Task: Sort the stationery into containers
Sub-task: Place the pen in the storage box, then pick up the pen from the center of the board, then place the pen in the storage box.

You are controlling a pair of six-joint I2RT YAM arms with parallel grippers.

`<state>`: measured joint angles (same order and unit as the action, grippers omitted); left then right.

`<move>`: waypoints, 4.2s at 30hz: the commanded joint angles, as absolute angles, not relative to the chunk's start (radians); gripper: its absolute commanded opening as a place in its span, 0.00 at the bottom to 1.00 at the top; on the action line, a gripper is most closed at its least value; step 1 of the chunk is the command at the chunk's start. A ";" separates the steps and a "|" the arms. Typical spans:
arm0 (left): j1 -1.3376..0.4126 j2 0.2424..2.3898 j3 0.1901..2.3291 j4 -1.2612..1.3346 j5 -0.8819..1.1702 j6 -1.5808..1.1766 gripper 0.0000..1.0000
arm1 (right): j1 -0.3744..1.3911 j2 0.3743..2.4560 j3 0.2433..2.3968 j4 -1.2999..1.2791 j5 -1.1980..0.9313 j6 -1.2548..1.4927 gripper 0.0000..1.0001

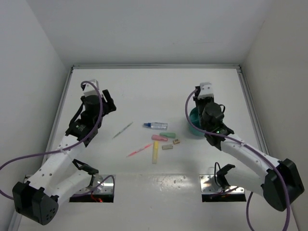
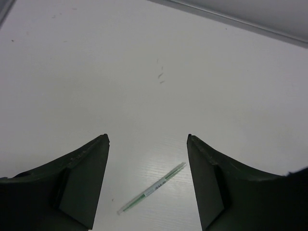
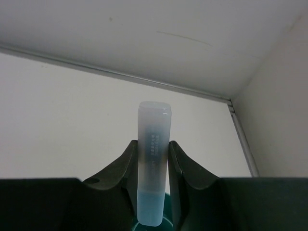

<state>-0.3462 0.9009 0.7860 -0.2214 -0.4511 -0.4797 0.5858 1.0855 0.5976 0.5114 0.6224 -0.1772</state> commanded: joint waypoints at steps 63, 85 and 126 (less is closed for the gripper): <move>-1.110 1.509 1.057 -0.540 -0.465 -0.830 0.56 | 0.264 1.072 0.830 -0.083 -0.066 0.031 0.32; -1.108 1.756 1.048 -0.449 -0.459 -0.973 0.52 | 0.255 1.034 0.828 -0.064 0.017 0.049 0.40; -0.968 1.678 1.322 0.267 -0.273 -0.646 0.00 | 0.245 0.979 0.798 0.001 0.374 -0.003 0.00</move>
